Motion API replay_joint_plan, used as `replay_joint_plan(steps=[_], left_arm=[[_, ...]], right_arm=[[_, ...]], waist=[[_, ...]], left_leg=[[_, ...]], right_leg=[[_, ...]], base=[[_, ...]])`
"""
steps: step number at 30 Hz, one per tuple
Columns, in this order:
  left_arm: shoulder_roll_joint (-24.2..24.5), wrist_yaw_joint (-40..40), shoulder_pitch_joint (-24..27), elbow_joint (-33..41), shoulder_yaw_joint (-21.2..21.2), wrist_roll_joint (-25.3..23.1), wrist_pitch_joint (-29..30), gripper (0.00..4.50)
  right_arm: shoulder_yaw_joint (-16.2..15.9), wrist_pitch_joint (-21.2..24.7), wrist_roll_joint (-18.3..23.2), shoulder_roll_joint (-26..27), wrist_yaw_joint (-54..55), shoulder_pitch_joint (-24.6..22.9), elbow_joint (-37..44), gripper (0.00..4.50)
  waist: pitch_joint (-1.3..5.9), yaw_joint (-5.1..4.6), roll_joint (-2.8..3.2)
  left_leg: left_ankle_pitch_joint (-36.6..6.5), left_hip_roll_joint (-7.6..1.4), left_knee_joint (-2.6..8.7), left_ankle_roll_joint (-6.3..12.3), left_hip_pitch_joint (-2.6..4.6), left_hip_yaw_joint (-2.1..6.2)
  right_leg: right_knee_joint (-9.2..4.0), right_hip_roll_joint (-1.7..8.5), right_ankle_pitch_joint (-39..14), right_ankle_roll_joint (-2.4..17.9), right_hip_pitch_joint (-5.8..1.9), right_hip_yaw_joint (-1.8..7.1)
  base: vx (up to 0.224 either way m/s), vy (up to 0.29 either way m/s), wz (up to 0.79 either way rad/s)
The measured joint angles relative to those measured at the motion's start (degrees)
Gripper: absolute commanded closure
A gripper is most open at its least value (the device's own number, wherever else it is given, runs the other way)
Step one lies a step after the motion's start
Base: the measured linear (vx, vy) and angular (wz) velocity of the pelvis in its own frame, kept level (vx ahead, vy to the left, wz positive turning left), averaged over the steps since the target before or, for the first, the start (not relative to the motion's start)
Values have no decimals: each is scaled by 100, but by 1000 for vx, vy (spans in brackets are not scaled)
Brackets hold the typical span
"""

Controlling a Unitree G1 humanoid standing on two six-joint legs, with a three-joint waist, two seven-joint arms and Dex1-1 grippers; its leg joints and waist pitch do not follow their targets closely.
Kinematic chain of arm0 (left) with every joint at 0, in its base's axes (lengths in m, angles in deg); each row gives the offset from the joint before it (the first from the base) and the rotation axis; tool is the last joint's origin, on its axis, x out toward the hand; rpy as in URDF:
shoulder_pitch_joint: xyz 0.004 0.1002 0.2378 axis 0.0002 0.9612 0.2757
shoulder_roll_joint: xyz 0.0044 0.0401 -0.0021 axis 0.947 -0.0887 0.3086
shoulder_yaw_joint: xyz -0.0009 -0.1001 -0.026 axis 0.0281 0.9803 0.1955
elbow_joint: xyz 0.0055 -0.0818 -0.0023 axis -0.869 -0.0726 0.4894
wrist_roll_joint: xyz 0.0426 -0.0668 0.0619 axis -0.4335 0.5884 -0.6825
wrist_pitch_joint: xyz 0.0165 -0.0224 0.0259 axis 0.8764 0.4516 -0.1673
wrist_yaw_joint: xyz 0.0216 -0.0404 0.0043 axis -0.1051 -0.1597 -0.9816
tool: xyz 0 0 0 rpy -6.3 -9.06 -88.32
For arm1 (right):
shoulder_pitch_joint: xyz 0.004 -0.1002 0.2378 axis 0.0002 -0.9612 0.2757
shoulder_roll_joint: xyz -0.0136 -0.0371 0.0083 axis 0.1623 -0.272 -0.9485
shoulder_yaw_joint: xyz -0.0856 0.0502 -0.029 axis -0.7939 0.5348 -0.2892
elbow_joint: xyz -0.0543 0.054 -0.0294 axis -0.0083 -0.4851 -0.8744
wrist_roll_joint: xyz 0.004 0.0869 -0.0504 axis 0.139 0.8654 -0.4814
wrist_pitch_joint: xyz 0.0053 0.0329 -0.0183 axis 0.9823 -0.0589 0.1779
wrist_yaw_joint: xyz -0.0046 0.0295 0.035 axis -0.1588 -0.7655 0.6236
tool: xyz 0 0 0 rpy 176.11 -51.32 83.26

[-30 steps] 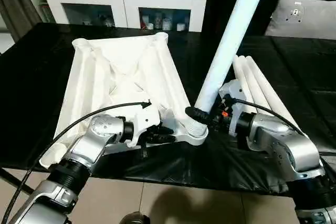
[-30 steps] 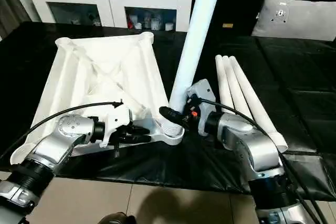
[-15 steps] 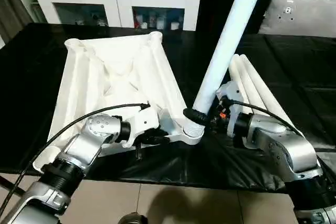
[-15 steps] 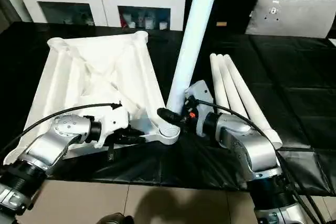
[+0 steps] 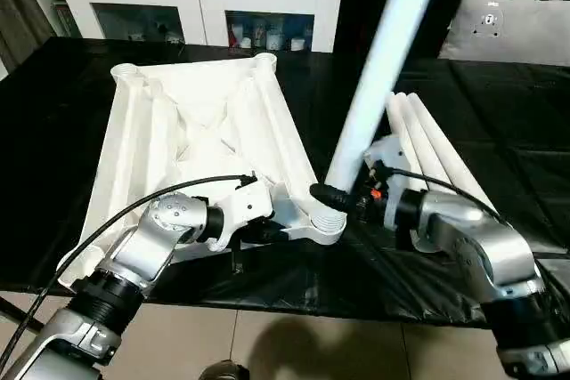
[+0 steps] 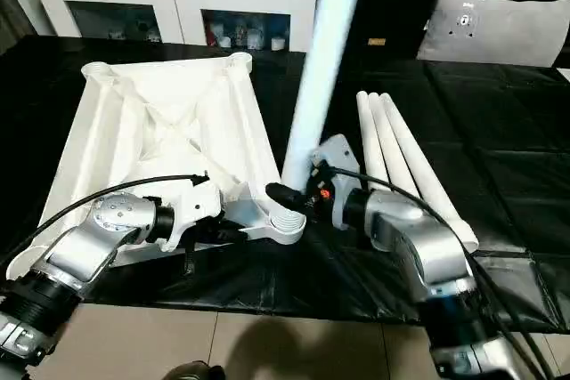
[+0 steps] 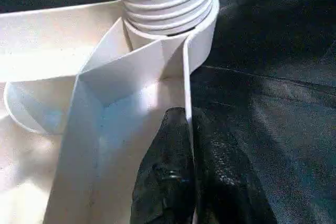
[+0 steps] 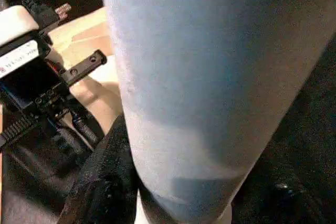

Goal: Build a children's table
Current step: Insert table leg to table base

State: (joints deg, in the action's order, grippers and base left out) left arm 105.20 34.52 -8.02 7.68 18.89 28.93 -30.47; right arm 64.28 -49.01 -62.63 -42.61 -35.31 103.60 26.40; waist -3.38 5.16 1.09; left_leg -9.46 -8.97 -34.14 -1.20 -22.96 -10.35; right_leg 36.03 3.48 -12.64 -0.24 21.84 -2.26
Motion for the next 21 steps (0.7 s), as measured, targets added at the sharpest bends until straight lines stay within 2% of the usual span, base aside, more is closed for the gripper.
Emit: replay_joint_plan(steps=[6, 8, 13, 16, 21], left_arm=[[50, 209, -124, -275, -110, -61, -524, 450], [43, 295, -368, -629, -217, -170, -895, 450], [-91, 435, -837, -1340, -343, -322, -1351, 450], [-165, 499, -1001, -1570, -372, -383, -1430, 450], [-222, 502, -1038, -1633, -331, -342, -1145, 450]], right_arm=[[-190, 2, -86, -185, -385, 251, -195, 261], [-243, -8, -135, -253, -510, 347, -281, 261], [-236, -13, -133, -338, -615, 384, -354, 261], [-229, -6, -128, -372, -636, 384, -361, 261], [-203, 1, -128, -356, -608, 377, -392, 261]], waist=[[14, 17, -33], [17, 48, -45], [18, 97, -56], [18, 122, -57], [20, 130, -56]], left_leg=[[0, -1, 3, 0, 0, 0], [0, -1, 3, 0, 0, 0], [0, -1, 2, 0, 1, -2], [0, -1, 2, 0, 1, -3], [0, -1, 2, 0, 5, -3]], right_leg=[[0, 0, 9, 15, -1, -2], [0, 0, 11, 20, -3, -2], [-4, 1, 17, 29, -7, -1], [-5, 1, 20, 33, -9, -1], [-4, 2, 26, 44, -10, -2]], base=[[0, 0, 0], [0, 0, 0], [0, 0, 0], [0, 0, 0], [0, 0, 0]])
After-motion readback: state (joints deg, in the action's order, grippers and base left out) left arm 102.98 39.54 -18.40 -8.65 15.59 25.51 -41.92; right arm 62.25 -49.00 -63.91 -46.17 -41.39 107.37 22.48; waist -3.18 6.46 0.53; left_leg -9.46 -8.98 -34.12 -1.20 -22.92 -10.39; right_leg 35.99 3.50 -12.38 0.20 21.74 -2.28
